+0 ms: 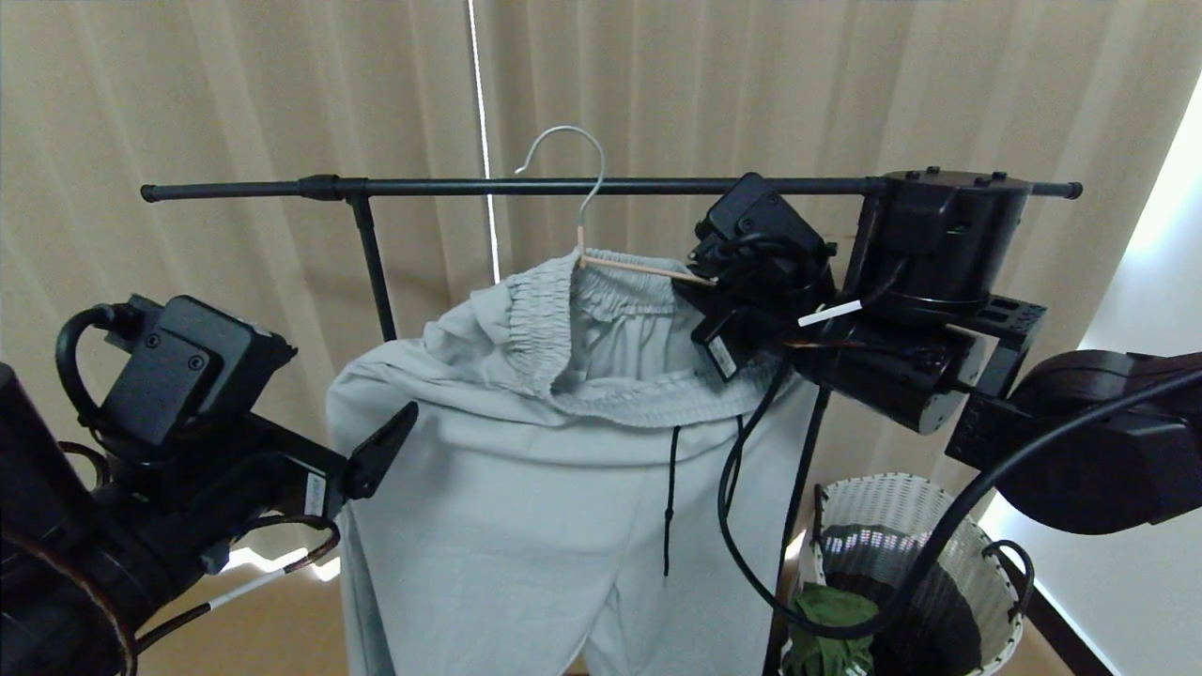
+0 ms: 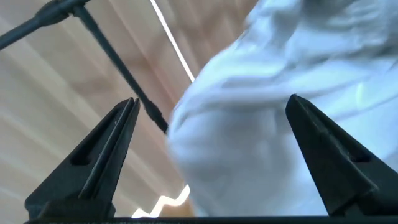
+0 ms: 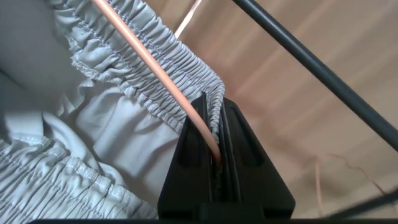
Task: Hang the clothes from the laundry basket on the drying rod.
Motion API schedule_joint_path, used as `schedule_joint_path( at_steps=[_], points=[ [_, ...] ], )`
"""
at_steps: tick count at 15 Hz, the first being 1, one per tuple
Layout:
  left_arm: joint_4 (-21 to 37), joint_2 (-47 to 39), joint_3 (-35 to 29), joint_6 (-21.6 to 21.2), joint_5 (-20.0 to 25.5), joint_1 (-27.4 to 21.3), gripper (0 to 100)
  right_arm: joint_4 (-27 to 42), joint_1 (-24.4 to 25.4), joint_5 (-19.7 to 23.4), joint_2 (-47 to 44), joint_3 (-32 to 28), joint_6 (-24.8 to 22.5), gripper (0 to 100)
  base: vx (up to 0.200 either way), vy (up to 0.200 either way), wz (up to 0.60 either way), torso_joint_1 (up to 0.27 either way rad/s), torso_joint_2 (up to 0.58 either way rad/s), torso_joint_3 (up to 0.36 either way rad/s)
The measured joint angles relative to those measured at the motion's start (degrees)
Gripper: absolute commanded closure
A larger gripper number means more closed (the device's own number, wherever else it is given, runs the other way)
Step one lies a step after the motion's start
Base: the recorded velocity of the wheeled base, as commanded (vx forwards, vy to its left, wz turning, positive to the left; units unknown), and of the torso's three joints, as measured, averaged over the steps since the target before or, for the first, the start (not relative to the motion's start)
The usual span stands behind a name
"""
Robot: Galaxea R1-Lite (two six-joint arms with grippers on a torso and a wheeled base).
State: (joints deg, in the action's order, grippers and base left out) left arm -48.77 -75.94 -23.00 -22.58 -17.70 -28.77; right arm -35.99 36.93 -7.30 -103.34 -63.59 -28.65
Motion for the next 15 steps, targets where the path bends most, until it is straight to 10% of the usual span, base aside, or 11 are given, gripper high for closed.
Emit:
schedule_joint_path(
  at_steps=[12, 13, 15],
  points=[
    [0.02, -1.55, 5.78, 3.23, 7.45, 7.13, 0, -0.27, -2.43, 2.88, 11.25, 5.4, 0.38, 100, 0.0, 0.0, 0.0, 0.0, 0.0, 0.0],
    [0.02, -1.93, 5.58, 3.21, 7.45, 7.13, 100, -0.22, -2.04, 2.9, 11.8, 5.71, 0.38, 100, 0.0, 0.0, 0.0, 0.0, 0.0, 0.0],
    [0.02, -2.36, 5.45, 3.12, 7.45, 7.06, 100, -0.22, -1.57, 2.88, 12.46, 6.07, 0.32, 100, 0.0, 0.0, 0.0, 0.0, 0.0, 0.0]
  ],
)
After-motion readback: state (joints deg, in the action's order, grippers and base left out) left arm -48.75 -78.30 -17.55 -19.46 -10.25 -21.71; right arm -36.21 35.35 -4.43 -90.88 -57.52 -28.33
